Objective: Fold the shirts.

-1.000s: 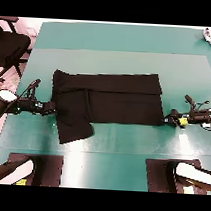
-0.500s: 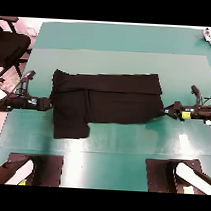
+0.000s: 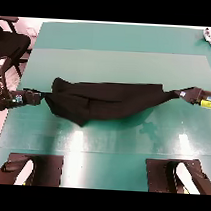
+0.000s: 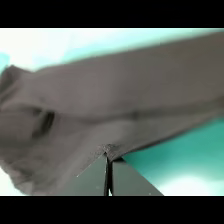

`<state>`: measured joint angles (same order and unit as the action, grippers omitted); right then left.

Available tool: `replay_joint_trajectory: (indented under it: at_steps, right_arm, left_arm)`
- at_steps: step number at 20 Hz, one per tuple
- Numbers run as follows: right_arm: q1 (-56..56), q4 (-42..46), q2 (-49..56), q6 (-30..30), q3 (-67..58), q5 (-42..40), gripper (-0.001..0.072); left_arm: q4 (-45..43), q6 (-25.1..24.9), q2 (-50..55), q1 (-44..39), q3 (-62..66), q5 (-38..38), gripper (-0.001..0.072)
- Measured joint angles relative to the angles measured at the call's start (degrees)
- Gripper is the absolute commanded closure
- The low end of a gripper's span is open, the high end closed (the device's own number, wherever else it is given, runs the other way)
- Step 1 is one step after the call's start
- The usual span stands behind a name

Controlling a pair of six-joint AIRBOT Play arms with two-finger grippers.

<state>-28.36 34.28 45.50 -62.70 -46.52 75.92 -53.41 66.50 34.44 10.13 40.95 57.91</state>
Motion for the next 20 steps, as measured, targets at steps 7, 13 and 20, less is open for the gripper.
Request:
replay_joint_trajectory:
  at_steps: [7,13,20]
  right_arm:
    - [0.0,-0.09,13.33,1.84,-6.64,-0.79,0.0686]
    - [0.0,-0.17,25.73,5.35,-7.98,-1.01,0.0686]
    - [0.02,-0.22,35.91,8.41,-8.15,-2.23,0.0686]
  left_arm:
    - [0.13,0.68,0.42,-0.07,0.0,-10.69,0.0682]
    - [3.23,-1.2,11.93,-0.13,-0.13,-19.17,0.0682]
    - [26.01,-22.93,29.46,-1.16,0.48,-26.91,0.0682]
